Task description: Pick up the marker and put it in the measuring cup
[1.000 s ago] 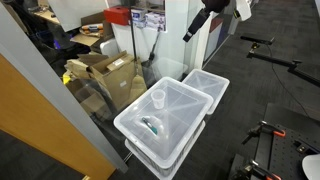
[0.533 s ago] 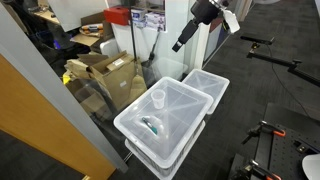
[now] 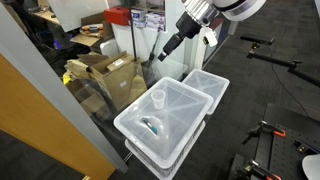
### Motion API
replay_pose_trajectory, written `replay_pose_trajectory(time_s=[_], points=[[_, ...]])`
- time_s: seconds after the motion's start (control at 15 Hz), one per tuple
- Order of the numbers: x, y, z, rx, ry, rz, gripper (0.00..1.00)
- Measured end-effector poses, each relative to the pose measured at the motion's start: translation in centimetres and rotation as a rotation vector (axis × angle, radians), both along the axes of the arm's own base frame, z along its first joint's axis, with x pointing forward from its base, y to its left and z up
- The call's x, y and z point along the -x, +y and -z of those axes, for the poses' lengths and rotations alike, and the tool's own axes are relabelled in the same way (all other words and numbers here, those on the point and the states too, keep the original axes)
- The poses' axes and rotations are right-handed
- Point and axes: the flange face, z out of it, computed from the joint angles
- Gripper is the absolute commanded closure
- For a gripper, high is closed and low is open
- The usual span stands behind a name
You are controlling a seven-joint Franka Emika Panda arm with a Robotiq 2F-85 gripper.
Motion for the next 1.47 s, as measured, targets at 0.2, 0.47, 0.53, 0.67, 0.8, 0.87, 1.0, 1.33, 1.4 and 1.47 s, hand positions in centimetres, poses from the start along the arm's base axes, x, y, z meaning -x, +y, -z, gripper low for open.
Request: replay_pose_trajectory(time_s=[0.2,0.47,0.53,0.67,0.8,0.87,1.0,1.33,1.4,1.47], points=[[-1.1,0.7,2.3,-0.01,0.028,-0.032,0.0],[-1.4,1.0,3.2,-0.009,0.042,-0.052,0.0],[-1.4,1.0,3.1,-0.009,0.041,-0.053,0.0],[-1.5,0.9,3.0,-0.007,0.037,-0.048,0.0],[-1.5,0.7,3.0,-0.027,0.032,-0.027,0.0],[-1.4,0.6,3.1,-0.039,0.032,-0.015,0.0],[-1.1,0.6,3.6,-0.072,0.039,0.011,0.0],[-0.6,2.7,5.7,-0.116,0.079,0.012,0.0],[-0.6,3.2,6.3,-0.12,0.088,0.009,0.0],[-0.6,3.7,7.0,-0.118,0.097,0.008,0.0]])
